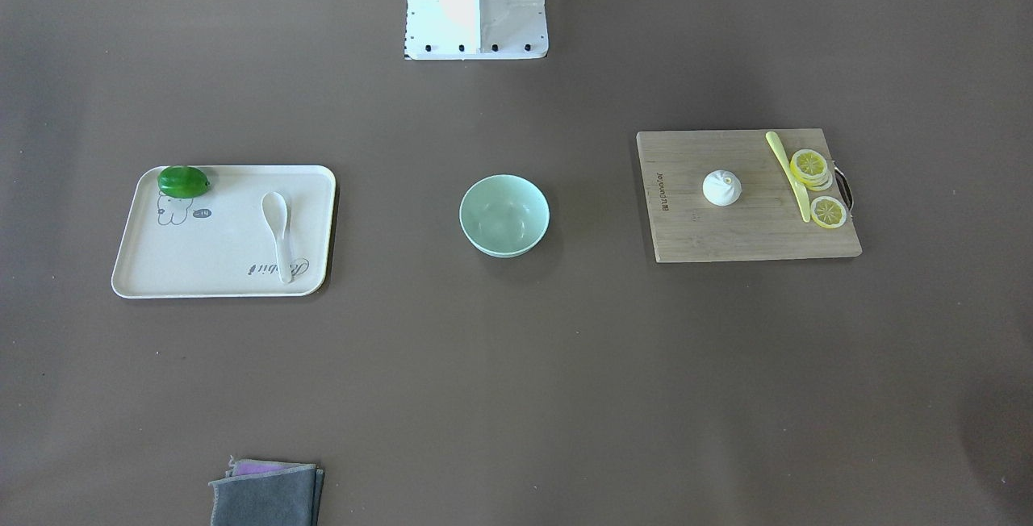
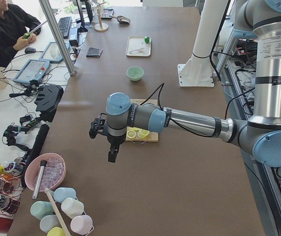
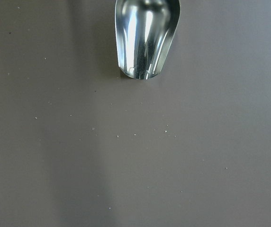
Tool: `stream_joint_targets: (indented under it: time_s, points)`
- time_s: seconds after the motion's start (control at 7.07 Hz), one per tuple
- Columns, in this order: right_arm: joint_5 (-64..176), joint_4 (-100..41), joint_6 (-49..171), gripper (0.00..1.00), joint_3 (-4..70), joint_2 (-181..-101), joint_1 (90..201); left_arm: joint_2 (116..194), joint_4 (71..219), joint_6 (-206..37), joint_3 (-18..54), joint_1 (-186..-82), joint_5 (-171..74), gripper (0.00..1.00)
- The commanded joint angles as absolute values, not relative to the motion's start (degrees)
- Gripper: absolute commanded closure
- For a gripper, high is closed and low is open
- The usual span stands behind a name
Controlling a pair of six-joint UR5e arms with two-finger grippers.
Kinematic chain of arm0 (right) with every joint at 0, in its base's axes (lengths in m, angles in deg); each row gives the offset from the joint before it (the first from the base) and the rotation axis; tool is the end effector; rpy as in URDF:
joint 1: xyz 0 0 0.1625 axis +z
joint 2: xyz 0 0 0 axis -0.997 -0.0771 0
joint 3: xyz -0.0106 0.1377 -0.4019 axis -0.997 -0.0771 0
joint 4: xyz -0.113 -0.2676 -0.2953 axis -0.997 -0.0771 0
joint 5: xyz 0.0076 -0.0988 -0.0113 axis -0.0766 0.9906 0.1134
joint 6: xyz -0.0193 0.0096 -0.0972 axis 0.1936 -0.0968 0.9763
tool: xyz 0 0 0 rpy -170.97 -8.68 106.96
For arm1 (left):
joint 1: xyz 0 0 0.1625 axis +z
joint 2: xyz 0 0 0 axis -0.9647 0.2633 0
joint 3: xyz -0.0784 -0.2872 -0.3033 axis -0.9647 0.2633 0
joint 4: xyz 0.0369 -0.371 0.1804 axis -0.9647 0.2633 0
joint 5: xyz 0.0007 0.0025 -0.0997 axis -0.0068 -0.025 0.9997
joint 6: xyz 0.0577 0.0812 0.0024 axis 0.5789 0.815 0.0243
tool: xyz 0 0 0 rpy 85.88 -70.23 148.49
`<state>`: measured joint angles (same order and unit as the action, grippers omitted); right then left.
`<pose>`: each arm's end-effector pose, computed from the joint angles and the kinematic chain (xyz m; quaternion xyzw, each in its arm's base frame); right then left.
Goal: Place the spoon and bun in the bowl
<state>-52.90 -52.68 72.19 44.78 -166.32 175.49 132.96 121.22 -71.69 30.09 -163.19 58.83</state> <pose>0.0657 -0.4465 0.5952 -0.0225 -0.3594 0.0439 0.9319 -0.0580 -0.4828 0.5698 0.0950 0.3324 0.0338 0.9377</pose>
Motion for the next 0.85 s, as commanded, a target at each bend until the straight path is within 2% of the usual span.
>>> stream_joint_targets:
  time_s: [0.0, 0.42, 0.71]
  points:
    - [-52.4, -52.8, 72.3, 0.0, 48.3, -165.1, 173.8, 138.5, 121.6, -71.7, 30.6, -160.4, 59.3, 0.02]
    - [-54.7, -52.5, 71.5, 0.0, 48.5, -157.2, 164.3, 146.2, 126.7, -77.8, 28.7, -152.8, 62.3, 0.02]
    - [-53.9, -43.3, 64.9, 0.0, 48.3, -154.6, 155.9, 147.9, 134.0, -86.9, 23.6, -149.3, 62.3, 0.02]
